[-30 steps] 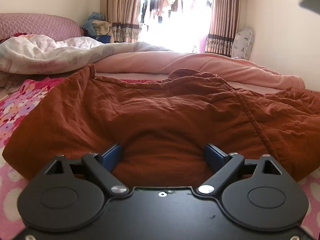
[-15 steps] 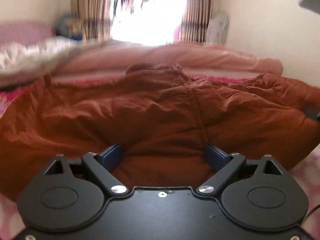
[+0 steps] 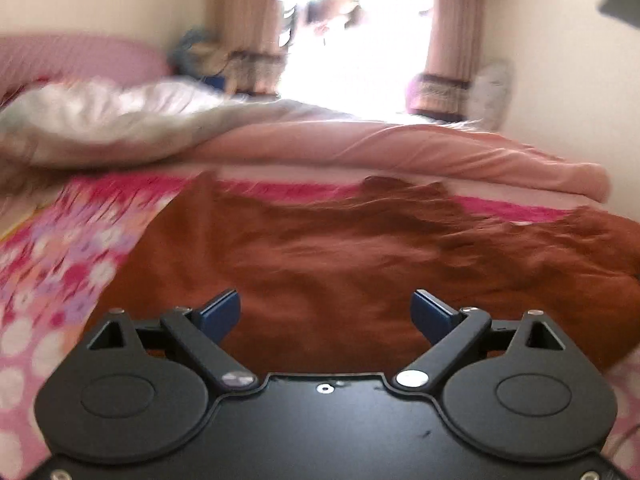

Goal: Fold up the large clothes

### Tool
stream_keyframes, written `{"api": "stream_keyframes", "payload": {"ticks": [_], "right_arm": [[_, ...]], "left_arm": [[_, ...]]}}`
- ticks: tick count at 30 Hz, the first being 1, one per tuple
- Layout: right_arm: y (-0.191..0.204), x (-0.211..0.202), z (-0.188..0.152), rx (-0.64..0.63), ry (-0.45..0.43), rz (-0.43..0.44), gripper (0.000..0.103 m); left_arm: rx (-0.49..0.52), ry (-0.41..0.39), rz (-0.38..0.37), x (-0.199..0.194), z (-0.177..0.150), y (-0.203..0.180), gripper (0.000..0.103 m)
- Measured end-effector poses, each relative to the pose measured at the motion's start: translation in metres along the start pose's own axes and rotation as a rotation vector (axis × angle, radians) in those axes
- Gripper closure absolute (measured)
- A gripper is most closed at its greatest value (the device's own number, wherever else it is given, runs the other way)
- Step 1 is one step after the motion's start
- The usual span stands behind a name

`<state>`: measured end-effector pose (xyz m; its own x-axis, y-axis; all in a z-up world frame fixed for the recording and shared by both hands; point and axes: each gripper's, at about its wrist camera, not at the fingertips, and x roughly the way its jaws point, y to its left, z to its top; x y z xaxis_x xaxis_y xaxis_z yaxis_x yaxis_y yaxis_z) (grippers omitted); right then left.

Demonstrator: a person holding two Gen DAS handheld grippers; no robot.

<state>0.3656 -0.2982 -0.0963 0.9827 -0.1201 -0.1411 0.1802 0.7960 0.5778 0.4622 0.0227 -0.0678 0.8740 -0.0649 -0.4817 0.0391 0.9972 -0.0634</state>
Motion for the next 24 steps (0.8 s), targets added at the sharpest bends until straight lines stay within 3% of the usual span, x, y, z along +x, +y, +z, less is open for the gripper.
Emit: {"api": "stream_keyframes", "payload": {"ticks": [2, 4, 8, 11, 12, 16, 18, 20, 24], "right_arm": [[0.004, -0.001, 0.001, -0.003, -0.005, -0.007, 0.074], [0.011, -0.003, 0.002, -0.006, -0.012, -0.015, 0.075], [0.031, -0.012, 0.007, -0.048, -0.041, -0.022, 0.075], [0.046, -0.019, 0.012, -0.078, -0.062, -0.008, 0.075], [0.05, -0.02, 0.013, -0.091, -0.068, -0.005, 0.075], [0.061, -0.02, 0.013, -0.093, -0.075, -0.023, 0.075], [0.067, -0.022, 0.013, -0.106, -0.079, -0.021, 0.075], [0.073, -0.025, 0.013, -0.127, -0.085, -0.009, 0.075], [0.093, -0.027, 0.017, -0.148, -0.096, 0.048, 0.075]], "left_arm": [[-0.031, 0.089, -0.023, 0.027, -0.012, 0.01, 0.006], [0.049, 0.025, 0.027, 0.03, -0.025, -0.004, 0.006], [0.092, 0.045, 0.053, 0.019, -0.014, -0.023, 0.013], [0.026, -0.066, -0.173, -0.017, 0.006, -0.027, 0.007], [0.051, -0.064, -0.186, -0.019, 0.011, -0.037, 0.007], [0.092, 0.085, 0.015, 0.033, 0.0, -0.064, 0.007], [0.104, 0.023, 0.095, 0.042, -0.018, -0.068, 0.006], [0.124, 0.004, 0.106, 0.043, -0.024, -0.072, 0.006], [0.061, 0.029, 0.06, 0.044, -0.019, -0.062, 0.006]]}}
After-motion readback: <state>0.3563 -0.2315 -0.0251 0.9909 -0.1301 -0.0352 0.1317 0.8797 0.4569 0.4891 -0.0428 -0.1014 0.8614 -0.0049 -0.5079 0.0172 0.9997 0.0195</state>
